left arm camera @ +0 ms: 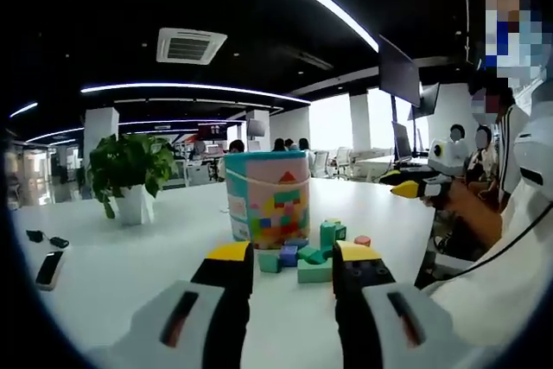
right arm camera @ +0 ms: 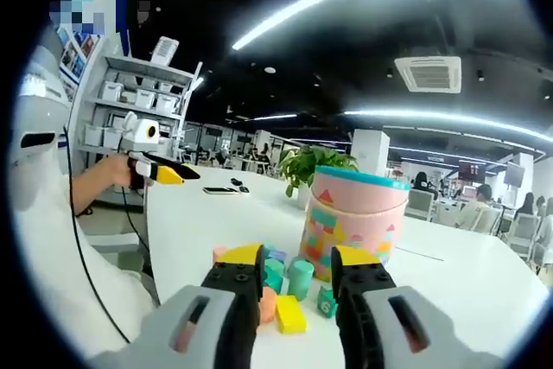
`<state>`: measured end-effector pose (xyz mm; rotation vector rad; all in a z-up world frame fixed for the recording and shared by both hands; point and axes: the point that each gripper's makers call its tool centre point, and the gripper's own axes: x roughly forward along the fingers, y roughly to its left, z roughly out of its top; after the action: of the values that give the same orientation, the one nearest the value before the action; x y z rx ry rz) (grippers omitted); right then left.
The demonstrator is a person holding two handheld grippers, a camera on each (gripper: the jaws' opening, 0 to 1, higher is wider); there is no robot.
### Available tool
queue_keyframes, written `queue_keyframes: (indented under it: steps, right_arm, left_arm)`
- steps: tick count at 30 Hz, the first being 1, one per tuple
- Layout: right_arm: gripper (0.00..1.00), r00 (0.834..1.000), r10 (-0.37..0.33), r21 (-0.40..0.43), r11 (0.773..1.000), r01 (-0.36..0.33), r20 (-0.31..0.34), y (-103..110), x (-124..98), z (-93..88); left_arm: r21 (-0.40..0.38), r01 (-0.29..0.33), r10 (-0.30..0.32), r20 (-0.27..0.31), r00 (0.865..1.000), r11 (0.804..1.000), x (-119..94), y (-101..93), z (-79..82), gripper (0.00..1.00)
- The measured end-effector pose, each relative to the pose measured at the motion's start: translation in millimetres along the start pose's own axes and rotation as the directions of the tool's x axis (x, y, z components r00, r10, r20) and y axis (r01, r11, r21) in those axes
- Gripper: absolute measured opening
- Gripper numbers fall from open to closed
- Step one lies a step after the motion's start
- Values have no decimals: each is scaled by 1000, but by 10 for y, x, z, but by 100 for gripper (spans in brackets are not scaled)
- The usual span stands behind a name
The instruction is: Arrange the toys in the designated storage area by placing each visible toy with the group until no toy remains scattered across the table.
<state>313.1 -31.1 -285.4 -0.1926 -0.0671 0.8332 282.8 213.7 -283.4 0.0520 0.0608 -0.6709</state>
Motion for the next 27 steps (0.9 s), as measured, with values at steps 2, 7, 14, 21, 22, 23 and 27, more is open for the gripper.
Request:
queue_keyframes:
  steps: [2, 7, 14, 21, 22, 23, 27]
  right_arm:
    - [33, 1000, 12, 13, 1000, -12, -1, 24, 16, -15]
    - [35, 1000, 24, 26, 999, -24, -1, 61, 36, -29]
    - [35, 1000, 28, 20, 999, -28, 1, 77, 38, -15]
    - [35, 997, 79, 13, 997, -79, 14, 211, 61, 12]
    - [35, 997, 79, 10, 997, -79, 13, 224, 69, 14]
    - [35, 997, 81, 8, 997, -81, 13, 247, 84, 17]
    - [36, 994, 106, 47, 993, -107, 22, 321, 115, 28]
  left_arm:
    - [-7, 3, -3, -3, 1000, 1000, 8, -1, -20, 37]
    - [-6, 18, -18, -11, 1000, 1000, 47, -44, -49, 37]
    - [1, 28, -28, -6, 1000, 1000, 46, -69, -27, 38]
    - [19, 35, -34, -23, 999, 999, 51, -86, -58, 43]
    - [-12, 37, -37, 2, 999, 999, 41, -85, -14, 43]
    - [-25, 41, -41, 13, 999, 999, 19, -76, 16, 44]
    - [-9, 40, -40, 18, 999, 999, -32, -69, 56, 47]
